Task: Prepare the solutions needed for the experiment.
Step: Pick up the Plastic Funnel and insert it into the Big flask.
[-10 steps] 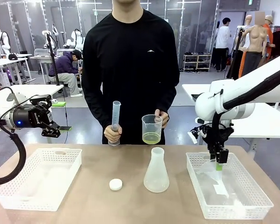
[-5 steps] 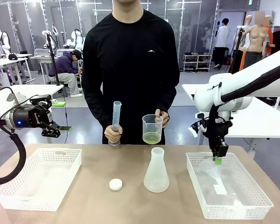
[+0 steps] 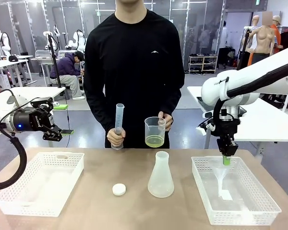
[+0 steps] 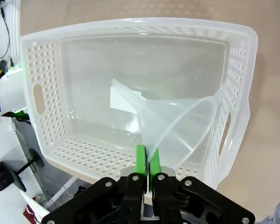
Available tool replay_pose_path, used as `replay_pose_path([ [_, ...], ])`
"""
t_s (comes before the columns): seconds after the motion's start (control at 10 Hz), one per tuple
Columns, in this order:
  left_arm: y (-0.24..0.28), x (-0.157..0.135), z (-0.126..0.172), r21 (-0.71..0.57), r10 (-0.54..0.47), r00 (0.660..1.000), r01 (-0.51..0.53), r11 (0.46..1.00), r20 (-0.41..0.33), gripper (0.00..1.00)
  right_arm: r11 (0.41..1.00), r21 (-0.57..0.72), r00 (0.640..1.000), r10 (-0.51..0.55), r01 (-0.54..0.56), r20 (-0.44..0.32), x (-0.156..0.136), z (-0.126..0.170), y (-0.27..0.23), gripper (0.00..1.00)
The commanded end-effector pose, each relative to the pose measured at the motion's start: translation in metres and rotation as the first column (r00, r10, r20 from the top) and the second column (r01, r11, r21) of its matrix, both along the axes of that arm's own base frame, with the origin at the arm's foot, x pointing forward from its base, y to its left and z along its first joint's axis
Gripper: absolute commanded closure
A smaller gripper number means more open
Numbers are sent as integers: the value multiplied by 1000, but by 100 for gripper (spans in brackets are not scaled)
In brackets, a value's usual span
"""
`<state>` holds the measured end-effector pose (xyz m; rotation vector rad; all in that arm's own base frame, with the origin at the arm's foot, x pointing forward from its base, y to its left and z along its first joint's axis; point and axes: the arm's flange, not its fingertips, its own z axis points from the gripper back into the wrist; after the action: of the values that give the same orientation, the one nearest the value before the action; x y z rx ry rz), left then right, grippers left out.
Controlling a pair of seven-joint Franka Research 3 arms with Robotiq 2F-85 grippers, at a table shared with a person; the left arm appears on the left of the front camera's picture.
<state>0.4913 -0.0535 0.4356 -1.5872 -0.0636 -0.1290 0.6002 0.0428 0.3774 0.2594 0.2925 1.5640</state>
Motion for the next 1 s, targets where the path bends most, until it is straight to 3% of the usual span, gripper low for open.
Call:
replay_pose_path([
  [0.0, 0, 0, 0, -1, 1, 1000, -1, 1000, 1, 0, 999, -38, 999, -15, 17, 51, 0, 9, 7, 100],
  [0.2, 0, 0, 0, -1, 1, 1000, -1, 1000, 1, 0, 995, -100, 988, 3, 12, 154, -16, 50, 15, 100],
  [0.4, 0, 0, 0, -1, 1, 1000, -1, 1000, 1, 0, 989, -146, 953, 24, 22, 302, -43, 96, 27, 100],
  [0.7, 0, 0, 0, -1, 1, 1000, -1, 1000, 1, 0, 979, -200, 884, 49, 51, 465, -91, 145, 43, 100],
  [0.9, 0, 0, 0, -1, 1, 1000, -1, 1000, 1, 0, 970, -221, 807, 52, 99, 588, -134, 171, 52, 100],
])
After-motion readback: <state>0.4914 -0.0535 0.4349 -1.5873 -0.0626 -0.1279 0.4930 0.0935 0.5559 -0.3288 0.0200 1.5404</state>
